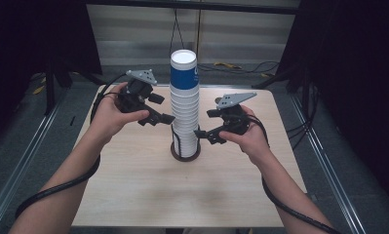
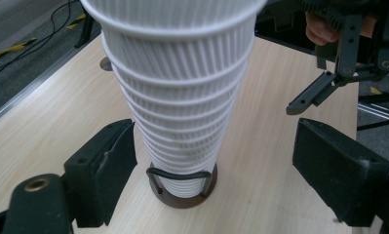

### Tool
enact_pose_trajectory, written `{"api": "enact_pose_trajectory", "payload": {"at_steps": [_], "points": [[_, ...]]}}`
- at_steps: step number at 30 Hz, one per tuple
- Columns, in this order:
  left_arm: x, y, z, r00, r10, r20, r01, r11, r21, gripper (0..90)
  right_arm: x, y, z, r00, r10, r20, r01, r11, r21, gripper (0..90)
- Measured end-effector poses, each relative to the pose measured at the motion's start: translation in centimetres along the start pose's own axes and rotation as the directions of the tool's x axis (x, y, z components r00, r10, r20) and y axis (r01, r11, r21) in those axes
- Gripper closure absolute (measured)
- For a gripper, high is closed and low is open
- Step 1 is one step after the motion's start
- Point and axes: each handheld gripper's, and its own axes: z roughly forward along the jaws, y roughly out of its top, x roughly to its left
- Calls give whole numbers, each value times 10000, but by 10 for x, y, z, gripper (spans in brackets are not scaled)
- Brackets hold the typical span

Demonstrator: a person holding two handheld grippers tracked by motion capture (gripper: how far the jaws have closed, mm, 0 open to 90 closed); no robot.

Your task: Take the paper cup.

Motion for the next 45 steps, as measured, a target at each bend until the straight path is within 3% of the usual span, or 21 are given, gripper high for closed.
{"api": "enact_pose_trajectory", "payload": {"at_steps": [8,12,21,25,32,40,41,45], "points": [[3,18,-7,10000,-18,-41,15,9980,-632,158,-4,13,3,10000,86,50,-84,9992,-394,128],[7,27,-6,9996,110,-265,-128,9974,-716,158,-6,20,6,10000,88,46,-85,9984,-562,125],[8,39,0,9996,127,-243,-148,9960,-880,156,-9,34,8,9999,88,126,-77,9964,-839,122],[10,43,2,9997,66,-251,-89,9956,-928,156,-10,43,11,9996,3,286,20,9970,-779,114],[12,44,4,9997,133,-187,-149,9961,-874,157,-12,58,19,9996,248,128,-232,9933,-1136,111],[12,46,4,9997,137,-215,-156,9958,-907,155,-12,61,27,9987,497,103,-482,9921,-1156,109],[12,46,3,9997,135,-205,-153,9954,-946,155,-11,61,27,9995,244,194,-222,9938,-1088,116],[12,48,5,9996,60,-282,-89,9943,-1063,154,-11,62,26,9995,183,245,-155,9938,-1102,118]]}}
